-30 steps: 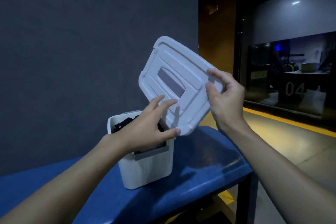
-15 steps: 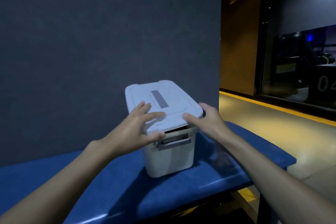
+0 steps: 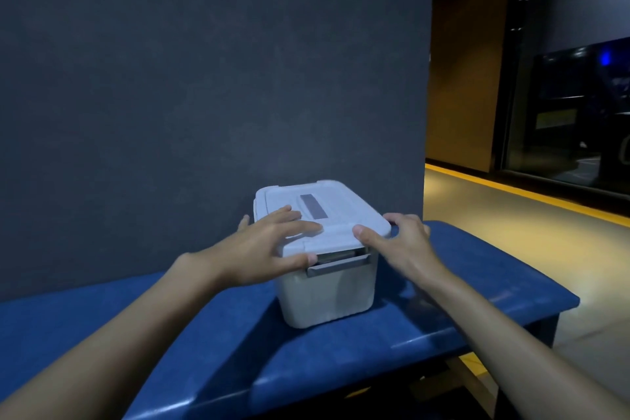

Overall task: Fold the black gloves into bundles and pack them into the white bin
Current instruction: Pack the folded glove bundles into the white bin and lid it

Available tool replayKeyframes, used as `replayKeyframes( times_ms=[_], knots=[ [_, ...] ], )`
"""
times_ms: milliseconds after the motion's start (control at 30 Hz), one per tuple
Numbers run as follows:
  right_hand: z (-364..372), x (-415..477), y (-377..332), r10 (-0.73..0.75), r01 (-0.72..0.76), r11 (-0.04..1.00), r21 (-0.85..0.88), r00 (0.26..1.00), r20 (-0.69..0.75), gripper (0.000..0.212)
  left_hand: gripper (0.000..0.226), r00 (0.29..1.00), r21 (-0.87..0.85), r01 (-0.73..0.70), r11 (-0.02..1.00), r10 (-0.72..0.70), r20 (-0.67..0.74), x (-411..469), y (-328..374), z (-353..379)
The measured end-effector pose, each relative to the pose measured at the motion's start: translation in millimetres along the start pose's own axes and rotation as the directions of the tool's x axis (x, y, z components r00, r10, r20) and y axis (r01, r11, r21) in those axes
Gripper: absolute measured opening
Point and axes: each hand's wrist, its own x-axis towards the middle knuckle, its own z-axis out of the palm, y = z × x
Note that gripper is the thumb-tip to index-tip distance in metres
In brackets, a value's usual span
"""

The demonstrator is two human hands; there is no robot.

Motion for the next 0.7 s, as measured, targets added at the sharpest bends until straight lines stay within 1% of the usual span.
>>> replayKeyframes(
  times_ms=[67,133,233,300,367,433,500,567,633,700],
  knots=[
    [2.7,0.0,1.1,-0.017,0.017,1.000,0.012,1.000,0.017,0.055,0.054,1.000,0.022,0.030,0.999,-0.030,0.008,-1.7,-2.8,0.9],
    [4.6,0.4,1.1,-0.046,0.047,0.999,-0.025,0.999,0.023,0.054,0.056,0.999,0.030,0.037,0.999,-0.037,0.006,-3.7,-7.2,3.8],
    [4.2,0.7,4.5,-0.105,0.108,0.989,-0.097,0.994,0.037,0.052,0.060,1.000,0.070,-0.004,0.998,0.004,0.002,-2.8,-9.8,8.0],
    [3.7,-2.2,9.2,-0.225,0.236,0.962,-0.137,0.970,0.087,0.048,0.057,1.000,0.063,-0.024,0.998,0.023,0.020,-2.3,-9.2,7.4],
    [2.1,-5.0,15.1,-0.365,0.380,0.917,-0.125,0.922,0.127,0.042,0.061,0.998,0.014,-0.011,1.000,0.010,0.069,-4.8,-10.6,4.7],
    [-3.4,-7.1,19.5,-0.404,0.414,0.909,-0.042,0.901,0.156,0.047,0.075,0.995,0.018,-0.008,1.000,0.006,0.101,-7.7,-11.0,3.9],
    [-10.6,-6.4,24.6,-0.403,0.419,0.908,-0.024,0.885,0.233,0.061,0.089,0.997,0.100,-0.036,0.994,0.029,0.075,-7.2,-8.7,5.7],
    [-12.6,-5.6,27.9,-0.426,0.472,0.875,-0.109,0.856,0.293,0.075,0.091,0.998,0.150,-0.070,0.986,0.070,0.005,-4.8,-5.0,9.3],
    [-9.6,-3.9,30.0,-0.449,0.496,0.857,-0.142,0.852,0.268,0.079,0.089,0.992,0.157,-0.099,0.983,0.110,-0.062,-4.8,-4.1,12.7],
    [-5.4,-2.7,30.0,-0.460,0.486,0.870,-0.088,0.862,0.213,0.074,0.087,0.989,0.140,-0.101,0.985,0.114,-0.090,-6.2,-5.8,15.2]
  ],
)
